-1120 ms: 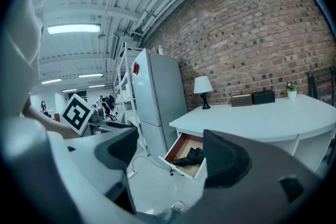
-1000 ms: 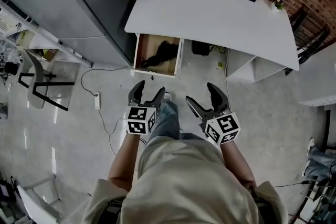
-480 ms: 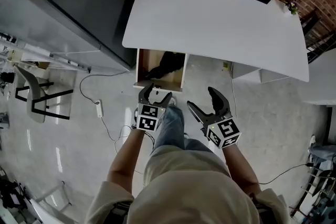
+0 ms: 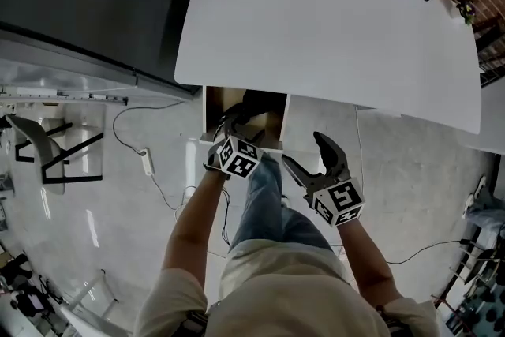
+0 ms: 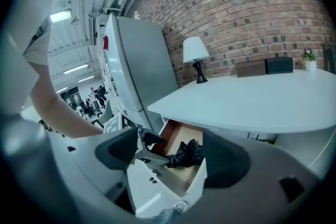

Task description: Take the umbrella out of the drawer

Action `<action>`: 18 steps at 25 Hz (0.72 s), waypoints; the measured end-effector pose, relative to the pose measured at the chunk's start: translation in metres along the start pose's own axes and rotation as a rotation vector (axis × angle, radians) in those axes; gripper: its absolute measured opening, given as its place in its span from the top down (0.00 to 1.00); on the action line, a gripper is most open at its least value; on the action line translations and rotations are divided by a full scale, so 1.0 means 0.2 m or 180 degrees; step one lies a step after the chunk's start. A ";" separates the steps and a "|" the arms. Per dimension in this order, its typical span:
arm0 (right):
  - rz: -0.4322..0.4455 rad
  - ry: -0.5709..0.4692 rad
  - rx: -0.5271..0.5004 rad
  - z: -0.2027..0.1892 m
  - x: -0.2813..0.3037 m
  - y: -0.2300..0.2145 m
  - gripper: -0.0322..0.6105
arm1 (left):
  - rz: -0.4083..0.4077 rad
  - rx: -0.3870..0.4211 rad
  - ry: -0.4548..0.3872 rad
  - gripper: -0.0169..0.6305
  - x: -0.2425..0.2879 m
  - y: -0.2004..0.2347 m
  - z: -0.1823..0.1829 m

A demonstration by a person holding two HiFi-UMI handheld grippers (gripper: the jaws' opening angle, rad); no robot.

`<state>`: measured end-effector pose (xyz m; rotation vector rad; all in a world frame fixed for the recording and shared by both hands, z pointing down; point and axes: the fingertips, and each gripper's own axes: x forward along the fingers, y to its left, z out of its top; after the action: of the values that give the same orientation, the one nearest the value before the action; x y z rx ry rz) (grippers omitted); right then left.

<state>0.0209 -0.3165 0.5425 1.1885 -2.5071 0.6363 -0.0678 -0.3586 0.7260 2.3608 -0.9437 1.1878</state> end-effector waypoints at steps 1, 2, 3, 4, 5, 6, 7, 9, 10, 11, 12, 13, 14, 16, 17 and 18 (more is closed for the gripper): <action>-0.0007 0.0017 0.0026 -0.01 0.03 -0.02 0.38 | -0.0025 0.0057 0.0078 0.48 0.06 0.02 -0.02; -0.0019 0.0023 0.0060 -0.03 0.06 -0.03 0.38 | -0.0053 0.0114 0.0155 0.47 0.12 0.04 -0.04; -0.0036 0.0018 0.0103 -0.04 0.09 -0.05 0.38 | -0.0081 0.0174 0.0232 0.47 0.17 0.06 -0.06; -0.0056 0.0008 0.0151 -0.05 0.12 -0.06 0.38 | -0.0108 0.0232 0.0310 0.47 0.22 0.08 -0.09; -0.0075 -0.0005 0.0199 -0.05 0.14 -0.08 0.38 | -0.0138 0.0278 0.0391 0.46 0.27 0.09 -0.12; -0.0091 -0.0017 0.0246 -0.06 0.16 -0.09 0.38 | -0.0173 0.0306 0.0472 0.46 0.32 0.10 -0.15; -0.0104 -0.0026 0.0290 -0.07 0.18 -0.11 0.38 | -0.0213 0.0318 0.0553 0.45 0.36 0.11 -0.18; -0.0125 -0.0035 0.0361 -0.09 0.21 -0.13 0.38 | -0.0268 0.0349 0.0692 0.43 0.45 0.12 -0.23; -0.0137 -0.0034 0.0383 -0.10 0.23 -0.14 0.38 | -0.0276 0.0384 0.0739 0.43 0.49 0.13 -0.25; -0.0151 -0.0030 0.0401 -0.11 0.24 -0.15 0.38 | -0.0281 0.0421 0.0766 0.42 0.53 0.14 -0.27; -0.0166 -0.0027 0.0419 -0.12 0.25 -0.16 0.38 | -0.0284 0.0457 0.0783 0.42 0.56 0.15 -0.28; -0.0181 -0.0024 0.0441 -0.13 0.25 -0.17 0.38 | -0.0288 0.0484 0.0799 0.41 0.60 0.15 -0.29; -0.0195 -0.0020 0.0463 -0.14 0.25 -0.18 0.38 | -0.0292 0.0499 0.0817 0.40 0.63 0.16 -0.30; -0.0223 -0.0010 0.0505 -0.16 0.25 -0.21 0.38 | -0.0292 0.0516 0.0874 0.38 0.71 0.16 -0.32; -0.0245 -0.0005 0.0528 -0.17 0.24 -0.23 0.38 | -0.0279 0.0541 0.0904 0.37 0.74 0.17 -0.33; -0.0274 0.0000 0.0554 -0.18 0.24 -0.24 0.38 | -0.0268 0.0579 0.0933 0.37 0.77 0.18 -0.34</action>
<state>0.0325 -0.3565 0.6070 1.3478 -2.4259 0.8460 -0.0649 -0.4100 0.8896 2.2478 -0.6577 1.5892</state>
